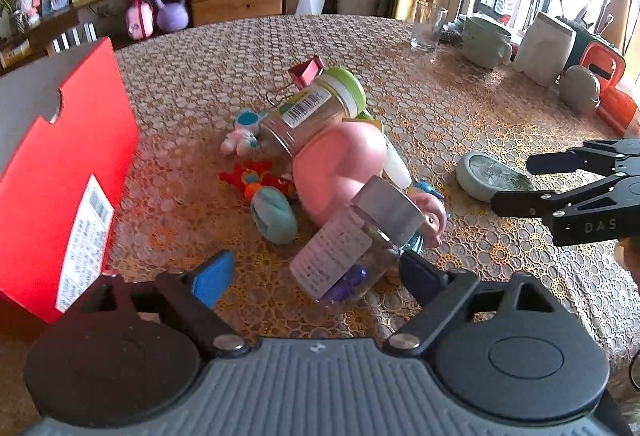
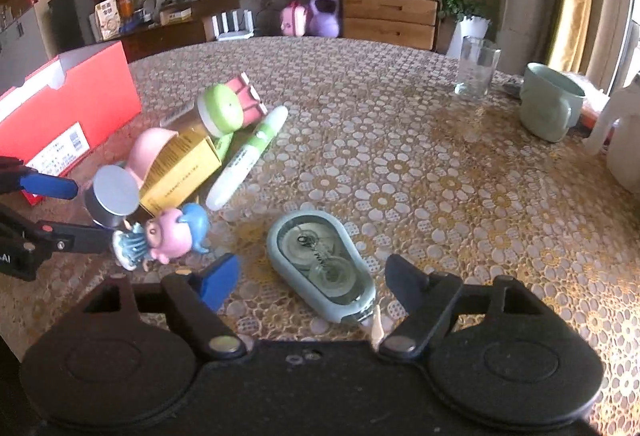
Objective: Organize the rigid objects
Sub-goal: 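Grasp the blue tape dispenser with the right tool while the left grasps the pill bottle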
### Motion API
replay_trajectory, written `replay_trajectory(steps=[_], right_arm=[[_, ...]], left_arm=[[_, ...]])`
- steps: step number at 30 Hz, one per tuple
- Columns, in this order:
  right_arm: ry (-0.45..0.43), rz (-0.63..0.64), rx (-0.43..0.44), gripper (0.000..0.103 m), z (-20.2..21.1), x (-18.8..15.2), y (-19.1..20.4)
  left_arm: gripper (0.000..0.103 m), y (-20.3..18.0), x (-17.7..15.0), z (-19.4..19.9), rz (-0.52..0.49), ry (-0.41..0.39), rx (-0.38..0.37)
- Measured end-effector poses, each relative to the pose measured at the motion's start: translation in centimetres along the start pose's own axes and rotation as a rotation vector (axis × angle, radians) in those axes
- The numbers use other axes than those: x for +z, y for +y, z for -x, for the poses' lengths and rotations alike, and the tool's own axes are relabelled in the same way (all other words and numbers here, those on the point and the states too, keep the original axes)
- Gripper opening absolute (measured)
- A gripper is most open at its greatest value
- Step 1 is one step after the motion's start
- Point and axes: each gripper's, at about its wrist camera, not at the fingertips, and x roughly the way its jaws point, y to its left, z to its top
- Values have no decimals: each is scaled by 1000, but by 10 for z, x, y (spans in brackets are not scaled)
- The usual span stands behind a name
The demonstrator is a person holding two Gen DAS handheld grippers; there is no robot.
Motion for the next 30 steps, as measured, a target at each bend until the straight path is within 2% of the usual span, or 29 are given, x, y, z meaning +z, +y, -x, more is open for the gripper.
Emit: replay_trajectory(steps=[5,8,11,12,21,30], right_arm=[[27,-7,19,75,-12,0,-6],[18,-6,13,73,-15,0,-6],[14,1,-6,64,-15,-1,-2],[14,4,-13,62,-14,-1,-1],[9,-8,-52,45,-6,-2,8],[-28,-31,-100,44,18,-6,26]], left_arm=[[89,3,1,-5,13,-4,-56],[81,3,3,-5,12,-8,-99],[64,4,5,-5,16,-9,-133],[61,5,5,-5,23,-8,-144],[45,1,8,3,1,-17,-97],[42,5,1,17,14,-11,-79]])
